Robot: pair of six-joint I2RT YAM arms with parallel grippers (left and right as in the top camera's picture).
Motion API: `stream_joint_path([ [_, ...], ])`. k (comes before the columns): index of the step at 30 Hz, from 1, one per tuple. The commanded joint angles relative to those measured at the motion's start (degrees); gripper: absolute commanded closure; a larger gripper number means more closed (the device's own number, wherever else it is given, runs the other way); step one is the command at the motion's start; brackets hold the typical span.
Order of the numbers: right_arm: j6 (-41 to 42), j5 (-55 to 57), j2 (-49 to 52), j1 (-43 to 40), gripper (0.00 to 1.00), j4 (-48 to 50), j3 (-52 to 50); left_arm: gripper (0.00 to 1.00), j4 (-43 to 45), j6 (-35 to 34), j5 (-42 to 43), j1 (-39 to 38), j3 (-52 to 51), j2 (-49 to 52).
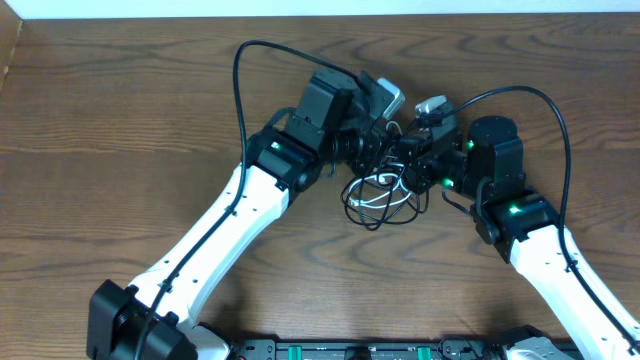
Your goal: Untangle cables
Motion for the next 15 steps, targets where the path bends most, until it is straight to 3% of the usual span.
stream_joint_path([
  [1,1.6,3.5,-0.7,0.1,0.99,1.2,0.6,0.92,-2.5,-0.5,-3.4,-1.5,0.0,0.6],
  [15,1.0,5.2,-0.7,-3.2,0.99,0.3,0.6,0.92,-4.3,-0.6,-5.1,4.6,0.0,0.6],
])
